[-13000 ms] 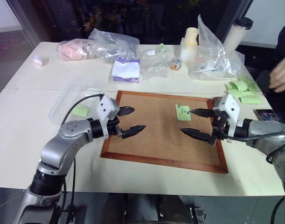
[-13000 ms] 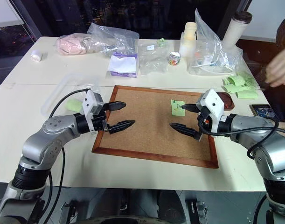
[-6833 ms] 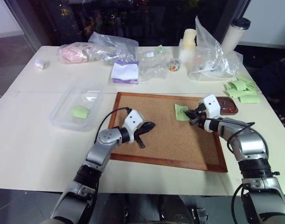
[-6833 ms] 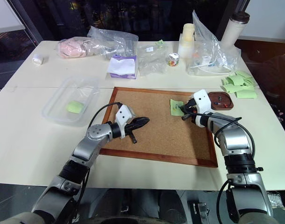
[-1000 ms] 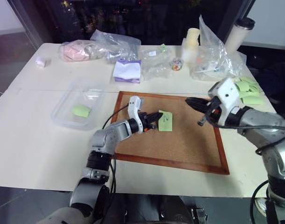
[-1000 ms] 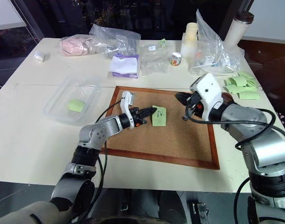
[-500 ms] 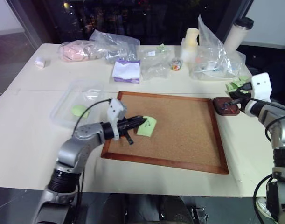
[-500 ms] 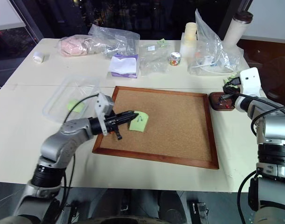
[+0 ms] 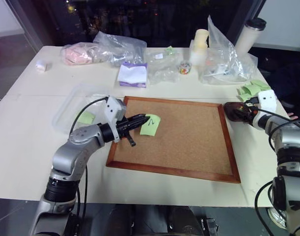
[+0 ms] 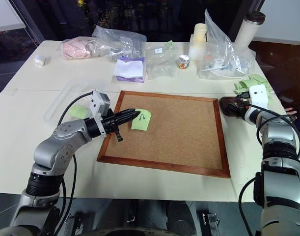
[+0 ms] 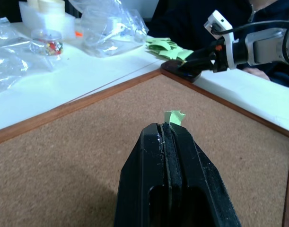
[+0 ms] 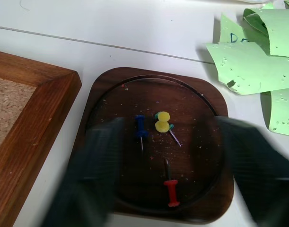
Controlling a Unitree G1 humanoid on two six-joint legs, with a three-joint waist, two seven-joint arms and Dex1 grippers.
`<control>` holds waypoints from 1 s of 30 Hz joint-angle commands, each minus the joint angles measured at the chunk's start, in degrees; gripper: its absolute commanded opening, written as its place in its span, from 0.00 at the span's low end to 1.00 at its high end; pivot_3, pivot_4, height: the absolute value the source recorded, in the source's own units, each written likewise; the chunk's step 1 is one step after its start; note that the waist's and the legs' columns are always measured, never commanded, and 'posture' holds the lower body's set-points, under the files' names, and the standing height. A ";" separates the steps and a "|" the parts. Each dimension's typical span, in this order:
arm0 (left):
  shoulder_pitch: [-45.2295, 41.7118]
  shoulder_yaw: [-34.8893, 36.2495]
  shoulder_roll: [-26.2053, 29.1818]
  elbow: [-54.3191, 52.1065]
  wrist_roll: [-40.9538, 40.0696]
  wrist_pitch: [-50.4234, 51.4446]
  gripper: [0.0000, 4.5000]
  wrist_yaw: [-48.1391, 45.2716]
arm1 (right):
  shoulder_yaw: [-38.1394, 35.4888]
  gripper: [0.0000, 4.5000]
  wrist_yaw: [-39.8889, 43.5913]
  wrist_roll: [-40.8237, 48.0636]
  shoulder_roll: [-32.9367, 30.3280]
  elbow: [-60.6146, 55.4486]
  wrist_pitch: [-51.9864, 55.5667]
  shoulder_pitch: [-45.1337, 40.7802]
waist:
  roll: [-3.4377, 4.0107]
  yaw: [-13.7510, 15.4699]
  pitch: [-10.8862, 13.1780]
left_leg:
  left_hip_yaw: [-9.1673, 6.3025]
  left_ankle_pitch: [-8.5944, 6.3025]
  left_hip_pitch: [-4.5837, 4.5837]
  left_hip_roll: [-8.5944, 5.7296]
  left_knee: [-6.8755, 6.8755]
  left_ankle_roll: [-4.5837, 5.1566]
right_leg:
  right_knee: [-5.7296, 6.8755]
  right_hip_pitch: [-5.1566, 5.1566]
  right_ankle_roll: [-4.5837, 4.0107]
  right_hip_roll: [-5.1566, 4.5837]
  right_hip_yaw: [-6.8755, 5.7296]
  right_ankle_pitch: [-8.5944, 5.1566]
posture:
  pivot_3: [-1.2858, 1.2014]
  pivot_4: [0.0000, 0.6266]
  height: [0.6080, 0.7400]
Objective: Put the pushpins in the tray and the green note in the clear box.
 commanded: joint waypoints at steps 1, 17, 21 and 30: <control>-1.16 0.25 -0.16 -0.89 -0.62 -0.84 0.00 0.17 | -1.35 0.99 0.43 0.32 -1.78 -3.23 0.13 -1.27 | 0.00 -0.05 0.00 | 0.00 0.00 0.00 0.00 0.00 0.00 | 0.00 -0.01 0.00 0.01 0.00 0.00 | 0.52 0.24 1.00; -2.54 8.75 7.70 -0.55 -3.52 1.20 0.00 -0.44 | 3.89 0.99 25.99 26.27 -4.59 -61.93 25.14 15.25 | -0.06 0.12 0.05 | -0.13 -0.10 0.00 0.16 0.02 0.17 | 0.02 0.03 0.00 0.00 -0.08 0.00 | 0.52 0.24 1.00; -3.55 14.80 11.41 2.08 -4.30 2.67 0.00 2.19 | 7.41 0.99 26.34 24.57 -3.63 -63.12 23.63 15.11 | -0.12 0.13 0.08 | -0.13 -0.10 -0.01 0.17 0.01 0.17 | 0.02 -0.01 -0.01 0.01 -0.08 -0.01 | 0.52 0.24 1.00; -3.74 22.13 18.58 16.63 0.25 -1.86 0.00 4.69 | 12.01 0.99 25.19 20.64 -0.96 -60.71 19.75 14.34 | -0.25 0.09 0.16 | -0.10 -0.10 -0.01 0.15 -0.01 0.17 | 0.03 -0.05 -0.01 0.03 -0.10 -0.01 | 0.52 0.24 1.00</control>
